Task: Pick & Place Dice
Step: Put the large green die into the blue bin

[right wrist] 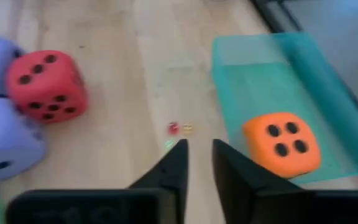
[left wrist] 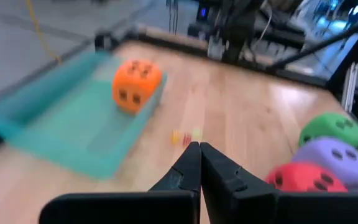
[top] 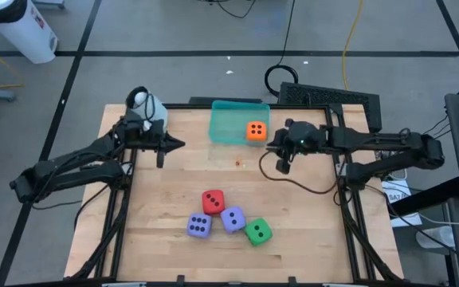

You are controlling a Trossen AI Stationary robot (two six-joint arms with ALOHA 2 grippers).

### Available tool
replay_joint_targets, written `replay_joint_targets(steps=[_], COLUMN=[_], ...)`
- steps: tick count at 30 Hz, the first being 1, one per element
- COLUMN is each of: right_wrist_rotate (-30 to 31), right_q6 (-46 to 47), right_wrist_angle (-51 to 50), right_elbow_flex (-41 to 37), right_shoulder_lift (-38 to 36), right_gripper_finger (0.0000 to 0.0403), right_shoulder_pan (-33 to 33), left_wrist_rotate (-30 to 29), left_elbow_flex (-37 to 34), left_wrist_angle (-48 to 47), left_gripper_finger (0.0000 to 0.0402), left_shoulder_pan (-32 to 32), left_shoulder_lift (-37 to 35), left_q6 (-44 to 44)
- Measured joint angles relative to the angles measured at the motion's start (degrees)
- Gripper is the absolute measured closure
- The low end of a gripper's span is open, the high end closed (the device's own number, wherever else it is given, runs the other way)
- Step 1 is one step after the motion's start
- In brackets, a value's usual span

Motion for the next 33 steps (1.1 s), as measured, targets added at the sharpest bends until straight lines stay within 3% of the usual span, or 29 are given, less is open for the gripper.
replay_joint_targets(steps=[4,12,16,20,24,28,33], right_wrist_rotate=[0.0,-0.21,-0.35,-0.68,-5.29,-11.69,-14.08], right_q6=[2.02,2.36,1.93,2.0,2.0,5.77,9.71], right_wrist_angle=[-7.56,-8.32,-6.79,-0.77,5.43,6.28,6.47], right_elbow_flex=[5.32,7.24,7.24,7.22,7.22,7.22,7.22], right_shoulder_lift=[3.56,9.53,12.43,15.29,18.17,19.73,22.19], right_gripper_finger=[0.0265,0.0102,0.0044,0.0024,0.0015,0.0008,0.0003], right_shoulder_pan=[6.97,18.93,23.45,26.67,27.9,27.48,27.6], left_wrist_rotate=[-0.29,-1.83,-1.86,-1.86,-1.86,-1.86,-1.73], left_elbow_flex=[-0.01,-0.01,0.01,0.01,0.04,0.06,0.06], left_wrist_angle=[-0.04,2.79,3.31,3.16,6.03,6.42,3.89], left_gripper_finger=[0.0395,0.0394,0.0394,0.0394,0.0394,0.0394,0.0394], left_shoulder_pan=[-0.01,-0.09,-0.12,-0.12,-0.12,-0.12,-0.27], left_shoulder_lift=[-0.07,0.0,0.0,0.0,0.0,0.0,0.02], left_q6=[0.06,-3.32,-4.58,-6.2,-6.05,-7.47,-7.43])
